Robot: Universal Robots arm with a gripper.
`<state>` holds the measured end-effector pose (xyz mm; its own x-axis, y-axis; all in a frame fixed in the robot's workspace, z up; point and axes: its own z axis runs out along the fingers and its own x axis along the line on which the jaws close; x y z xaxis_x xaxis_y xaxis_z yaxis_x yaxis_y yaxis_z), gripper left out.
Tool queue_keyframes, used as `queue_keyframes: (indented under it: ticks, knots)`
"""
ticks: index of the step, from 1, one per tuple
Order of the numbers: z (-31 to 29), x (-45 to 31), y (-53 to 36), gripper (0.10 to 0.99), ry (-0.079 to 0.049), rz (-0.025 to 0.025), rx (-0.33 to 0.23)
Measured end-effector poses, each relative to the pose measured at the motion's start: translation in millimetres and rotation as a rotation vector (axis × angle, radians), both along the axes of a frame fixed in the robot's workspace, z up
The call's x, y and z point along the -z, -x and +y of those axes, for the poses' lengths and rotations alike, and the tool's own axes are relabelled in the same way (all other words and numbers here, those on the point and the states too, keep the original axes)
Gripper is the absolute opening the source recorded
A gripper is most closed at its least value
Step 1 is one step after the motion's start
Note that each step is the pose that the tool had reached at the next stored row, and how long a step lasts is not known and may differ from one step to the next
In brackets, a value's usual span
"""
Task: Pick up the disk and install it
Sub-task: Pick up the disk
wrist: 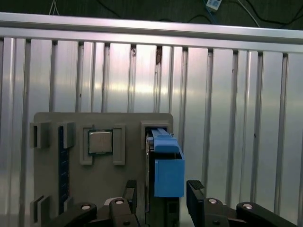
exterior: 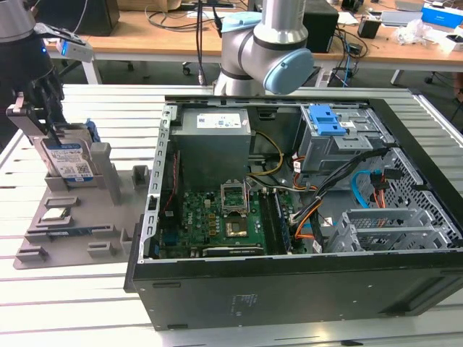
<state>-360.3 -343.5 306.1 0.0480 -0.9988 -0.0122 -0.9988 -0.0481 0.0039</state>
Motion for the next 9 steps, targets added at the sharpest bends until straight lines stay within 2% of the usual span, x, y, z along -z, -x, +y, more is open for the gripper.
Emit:
queue_keyframes:
  ticks: [1, 5, 9]
  knots:
    - [0.0, 0.2, 0.3, 0.541, 0.0, -0.0051, 0.0]
    - [0.0, 1.4, 3.0, 0.541, 0.0, -0.0111, 0.0]
    - [0.0, 6.3, 3.5, 0.541, 0.001, -0.011, 0.0]
